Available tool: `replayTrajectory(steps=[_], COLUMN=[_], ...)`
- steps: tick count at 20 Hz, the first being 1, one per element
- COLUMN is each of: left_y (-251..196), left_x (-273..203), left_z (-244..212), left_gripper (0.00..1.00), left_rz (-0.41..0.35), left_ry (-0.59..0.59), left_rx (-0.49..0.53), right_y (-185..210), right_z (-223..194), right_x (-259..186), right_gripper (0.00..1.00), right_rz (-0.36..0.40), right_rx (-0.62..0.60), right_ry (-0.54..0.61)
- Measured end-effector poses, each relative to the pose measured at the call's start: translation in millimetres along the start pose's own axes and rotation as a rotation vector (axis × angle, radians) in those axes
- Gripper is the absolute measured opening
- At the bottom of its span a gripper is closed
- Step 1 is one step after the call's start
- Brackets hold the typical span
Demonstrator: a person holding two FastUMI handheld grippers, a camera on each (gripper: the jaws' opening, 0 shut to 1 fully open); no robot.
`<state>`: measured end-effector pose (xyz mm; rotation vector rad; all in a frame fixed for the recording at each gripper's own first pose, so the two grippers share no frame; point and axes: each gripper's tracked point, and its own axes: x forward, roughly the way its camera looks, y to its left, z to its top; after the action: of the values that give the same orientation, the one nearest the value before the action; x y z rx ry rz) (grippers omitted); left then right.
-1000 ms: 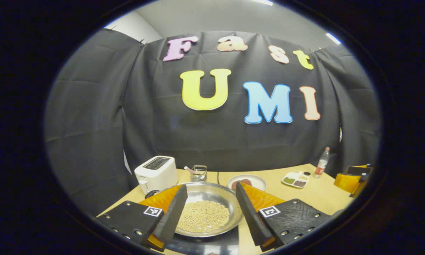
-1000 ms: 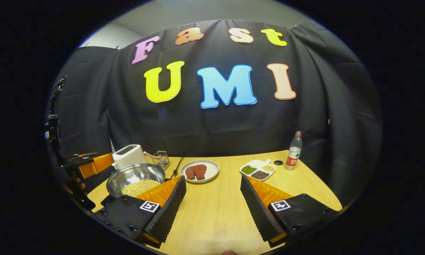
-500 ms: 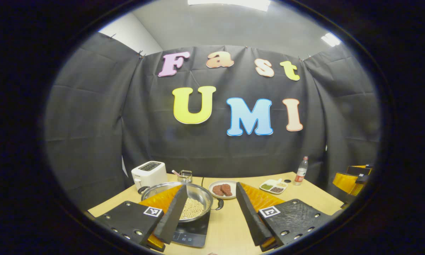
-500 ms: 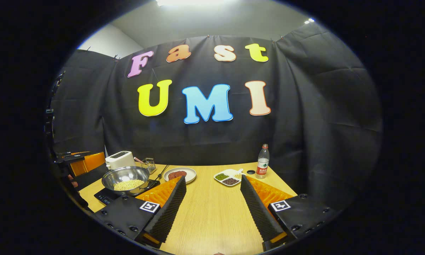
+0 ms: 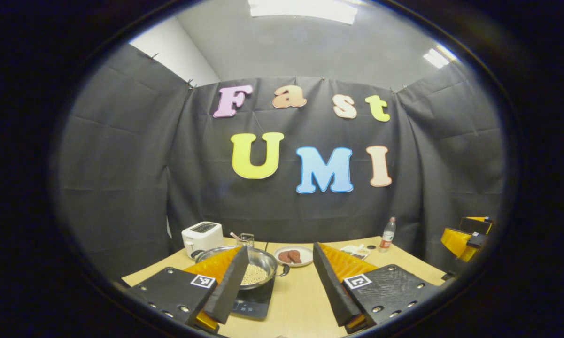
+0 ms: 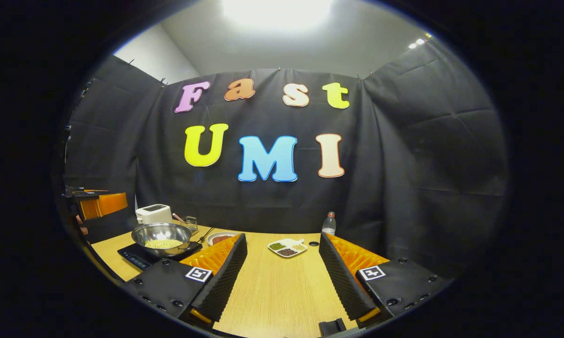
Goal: First push the handle of the pot to place it horizontally, then grasp the pot with both hands and set it on the induction cooktop.
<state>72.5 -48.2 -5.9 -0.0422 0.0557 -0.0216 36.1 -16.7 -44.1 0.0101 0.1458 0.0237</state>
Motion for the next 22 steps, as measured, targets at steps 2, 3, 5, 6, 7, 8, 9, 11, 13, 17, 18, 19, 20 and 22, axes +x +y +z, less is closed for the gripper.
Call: replayTrajectory(steps=[2, 3, 5, 6, 7, 8, 9, 11, 13, 17, 18, 19, 20, 22], left_y=[9, 15, 24, 29, 33, 37, 42, 46, 49, 49, 49, 49, 48, 47], left_x=[-10, -16, -22, -26, -30, -34, -42, -52, -60, -73, -75, -76, -78, -81], left_z=[4, 4, 3, 4, 6, 9, 12, 16, 21, 28, 30, 30, 31, 33], left_gripper=[0.81, 0.81, 0.81, 0.8, 0.81, 0.81, 0.81, 0.81, 0.81, 0.8, 0.8, 0.8, 0.8, 0.8], left_rz=[0.002, 0.003, 0.003, 0.004, 0.004, 0.007, 0.007, 0.012, 0.011, 0.008, 0.008, 0.007, 0.004, 0.001], left_ry=[-0.01, -0.012, -0.012, -0.011, -0.018, -0.026, -0.032, -0.048, -0.065, -0.089, -0.093, -0.096, -0.096, -0.098], left_rx=[0.006, 0.012, 0.017, 0.017, 0.016, 0.016, 0.015, 0.013, 0.014, 0.035, 0.038, 0.039, 0.036, 0.035], right_y=[4, 6, 9, 11, 13, 15, 16, 20, 20, 14, 13, 12, 11, 9], right_z=[1, 2, 4, 6, 10, 12, 12, 12, 13, 16, 16, 17, 18, 20], right_x=[-6, -10, -20, -24, -28, -33, -37, -45, -52, -59, -60, -61, -61, -62], right_gripper=[0.98, 0.98, 0.98, 0.98, 0.98, 0.98, 0.98, 0.98, 0.98, 0.98, 0.98, 0.98, 0.98, 0.98], right_rz=[-0.011, -0.021, -0.039, -0.044, -0.046, -0.049, -0.051, -0.05, -0.048, -0.055, -0.059, -0.062, -0.065, -0.069], right_rx=[0.006, 0.007, 0.007, 0.006, 0.002, -0.006, -0.011, -0.012, -0.004, 0.001, 0.003, 0.009, 0.018, 0.024], right_ry=[0.006, 0.008, 0.009, 0.004, -0.007, -0.014, -0.015, -0.011, -0.008, -0.021, -0.022, -0.023, -0.025, -0.028])
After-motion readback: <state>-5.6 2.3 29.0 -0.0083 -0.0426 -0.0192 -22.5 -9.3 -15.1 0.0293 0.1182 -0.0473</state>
